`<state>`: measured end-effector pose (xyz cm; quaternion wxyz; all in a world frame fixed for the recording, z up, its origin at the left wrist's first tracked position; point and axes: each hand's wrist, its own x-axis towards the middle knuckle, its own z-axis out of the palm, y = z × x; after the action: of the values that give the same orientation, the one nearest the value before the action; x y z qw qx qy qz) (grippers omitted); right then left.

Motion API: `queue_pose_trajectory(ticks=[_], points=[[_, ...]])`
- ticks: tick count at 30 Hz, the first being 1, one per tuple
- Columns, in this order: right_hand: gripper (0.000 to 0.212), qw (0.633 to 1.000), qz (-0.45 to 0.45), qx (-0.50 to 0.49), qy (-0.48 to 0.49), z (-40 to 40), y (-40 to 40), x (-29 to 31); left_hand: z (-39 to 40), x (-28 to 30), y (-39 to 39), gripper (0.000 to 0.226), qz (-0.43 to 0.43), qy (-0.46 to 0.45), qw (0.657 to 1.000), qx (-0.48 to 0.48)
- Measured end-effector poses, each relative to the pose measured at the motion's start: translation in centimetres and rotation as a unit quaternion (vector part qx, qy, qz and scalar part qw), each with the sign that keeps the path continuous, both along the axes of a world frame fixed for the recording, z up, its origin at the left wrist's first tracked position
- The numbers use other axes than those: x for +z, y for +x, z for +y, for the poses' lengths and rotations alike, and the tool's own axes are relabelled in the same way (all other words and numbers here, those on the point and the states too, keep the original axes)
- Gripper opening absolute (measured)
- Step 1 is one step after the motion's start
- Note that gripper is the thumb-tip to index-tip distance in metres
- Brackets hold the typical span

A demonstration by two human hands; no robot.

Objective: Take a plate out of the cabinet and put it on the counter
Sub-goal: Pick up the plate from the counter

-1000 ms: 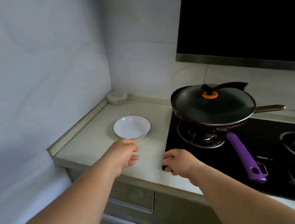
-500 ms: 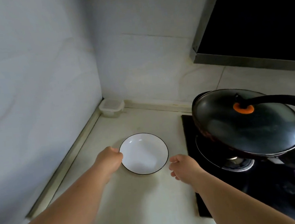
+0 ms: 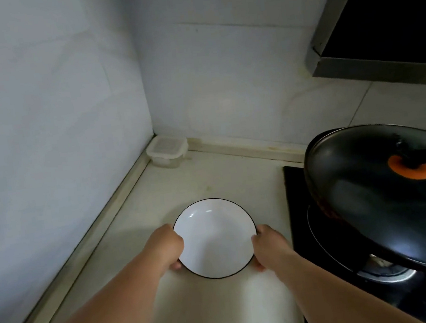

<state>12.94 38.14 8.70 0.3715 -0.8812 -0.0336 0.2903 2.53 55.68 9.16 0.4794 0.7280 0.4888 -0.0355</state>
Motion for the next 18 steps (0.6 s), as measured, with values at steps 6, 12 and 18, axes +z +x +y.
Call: queue_pose_trajectory(ticks=[6,12,18], points=[[0.018,1.0,-0.009,0.012,-0.009,1.5,1.0,0.0,1.9,0.4,1.6,0.04,-0.032,-0.025,0.999,-0.023],[0.032,0.999,-0.02,-0.026,-0.008,3.5,1.6,-0.1,4.4,0.7,3.0,0.039,-0.03,-0.008,0.998,-0.05],[0.038,0.999,-0.016,-0.027,-0.01,5.1,2.0,-0.9,6.0,0.5,3.3,0.034,-0.035,0.001,0.997,-0.067]])
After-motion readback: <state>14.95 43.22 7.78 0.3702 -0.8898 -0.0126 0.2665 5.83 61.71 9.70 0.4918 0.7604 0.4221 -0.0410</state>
